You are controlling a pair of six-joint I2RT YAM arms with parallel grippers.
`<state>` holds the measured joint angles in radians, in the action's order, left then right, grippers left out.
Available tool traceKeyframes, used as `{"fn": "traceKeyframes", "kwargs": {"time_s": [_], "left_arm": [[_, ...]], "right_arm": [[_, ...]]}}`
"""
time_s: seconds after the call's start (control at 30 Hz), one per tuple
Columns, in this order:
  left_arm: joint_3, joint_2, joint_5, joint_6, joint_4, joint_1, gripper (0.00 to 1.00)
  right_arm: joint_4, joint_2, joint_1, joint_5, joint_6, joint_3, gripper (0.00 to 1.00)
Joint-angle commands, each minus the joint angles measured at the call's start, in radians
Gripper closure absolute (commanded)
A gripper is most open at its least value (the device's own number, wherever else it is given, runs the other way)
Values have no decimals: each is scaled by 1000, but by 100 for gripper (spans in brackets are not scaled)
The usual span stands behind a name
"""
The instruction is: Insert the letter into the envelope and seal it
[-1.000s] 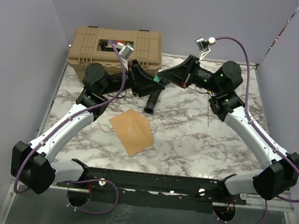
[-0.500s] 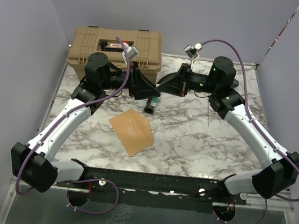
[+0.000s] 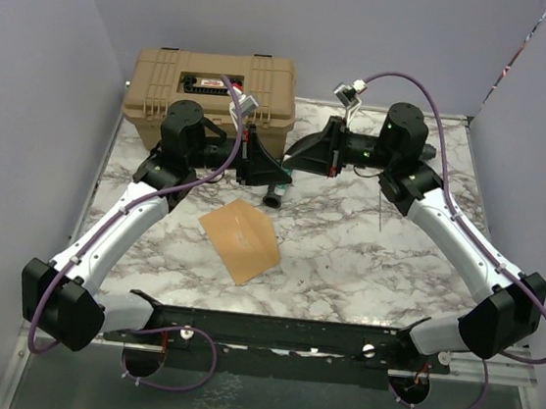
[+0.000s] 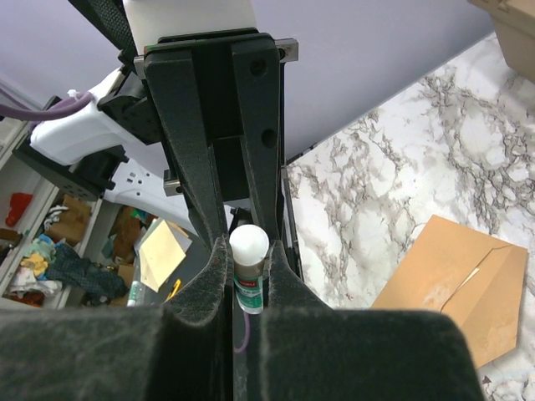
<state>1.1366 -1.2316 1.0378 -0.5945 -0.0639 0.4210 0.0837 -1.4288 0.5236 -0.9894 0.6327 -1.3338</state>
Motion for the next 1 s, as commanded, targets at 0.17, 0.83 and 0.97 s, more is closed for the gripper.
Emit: {"fn": "traceKeyframes", "kwargs": {"time_s": [0.17,0.83,0.97], "left_arm": [[-31,38,-165,52,-2,8,100],[-129,78,-784,-468,-394,71,100],[-133,81,-790,-476,-398,71,100]], "right_arm": [[109,65,2,159,52,69,33],[263,95,62,427,-22,182,33],[330,67,62,410,64,166,46]]}}
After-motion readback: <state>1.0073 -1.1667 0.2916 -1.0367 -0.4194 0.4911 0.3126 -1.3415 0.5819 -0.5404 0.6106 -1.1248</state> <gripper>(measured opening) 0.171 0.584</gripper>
